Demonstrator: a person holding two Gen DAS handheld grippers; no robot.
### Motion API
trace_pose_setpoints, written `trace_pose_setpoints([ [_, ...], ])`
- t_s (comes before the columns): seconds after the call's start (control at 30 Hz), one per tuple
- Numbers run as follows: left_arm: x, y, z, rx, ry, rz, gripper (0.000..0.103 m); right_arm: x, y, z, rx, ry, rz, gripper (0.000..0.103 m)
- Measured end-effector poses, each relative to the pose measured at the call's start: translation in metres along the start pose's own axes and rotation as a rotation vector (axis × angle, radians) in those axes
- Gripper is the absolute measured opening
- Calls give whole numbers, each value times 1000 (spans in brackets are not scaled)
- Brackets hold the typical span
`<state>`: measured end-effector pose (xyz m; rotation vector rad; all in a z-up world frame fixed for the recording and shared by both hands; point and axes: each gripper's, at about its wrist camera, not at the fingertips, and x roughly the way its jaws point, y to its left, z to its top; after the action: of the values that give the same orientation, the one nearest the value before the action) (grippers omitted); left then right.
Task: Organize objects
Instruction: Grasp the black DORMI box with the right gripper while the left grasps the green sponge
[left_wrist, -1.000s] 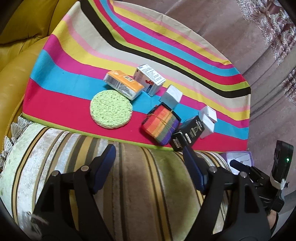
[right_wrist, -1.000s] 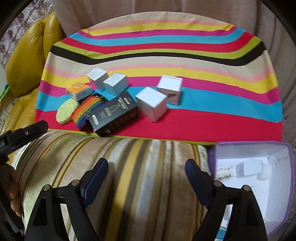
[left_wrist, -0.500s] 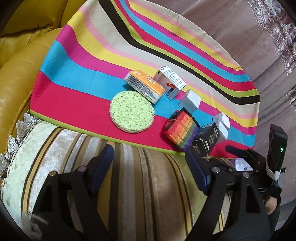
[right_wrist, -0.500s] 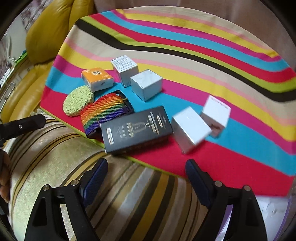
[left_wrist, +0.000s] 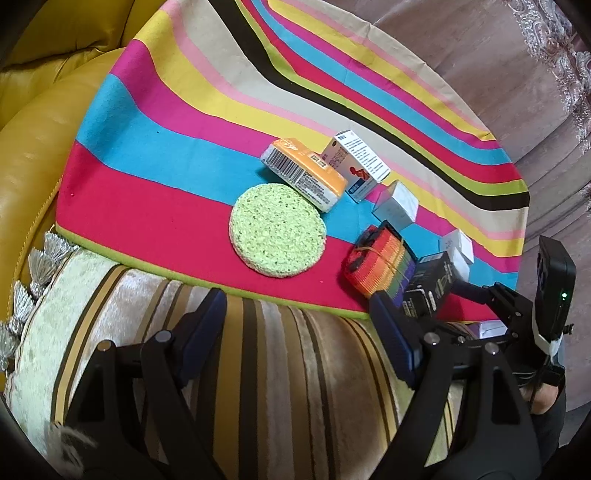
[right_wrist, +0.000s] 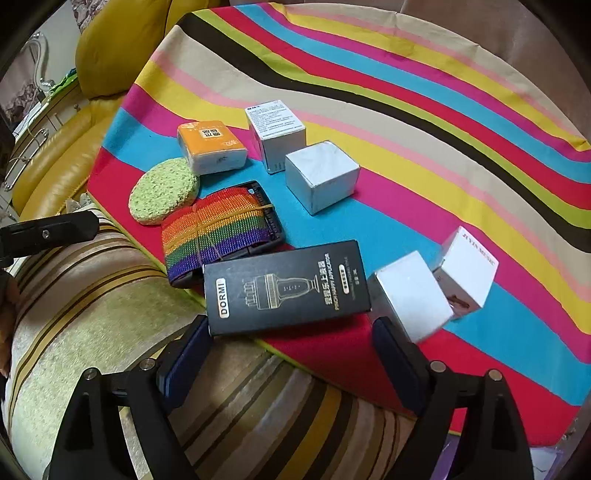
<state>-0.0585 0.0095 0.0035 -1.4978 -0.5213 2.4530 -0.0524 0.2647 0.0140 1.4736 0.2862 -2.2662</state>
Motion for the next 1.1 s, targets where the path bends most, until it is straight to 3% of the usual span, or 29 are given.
trace_pose_setpoints([
  [0.5,50,-16,36,177,127,150,83,19,5,11,-3,10,-24,89],
  [0.93,64,-24,40,277,143,253,86,27,7,20,27,-2,-32,88],
  [1.1,61,-24,37,292,130,269,82,25,9,18,28,-16,-54,88],
])
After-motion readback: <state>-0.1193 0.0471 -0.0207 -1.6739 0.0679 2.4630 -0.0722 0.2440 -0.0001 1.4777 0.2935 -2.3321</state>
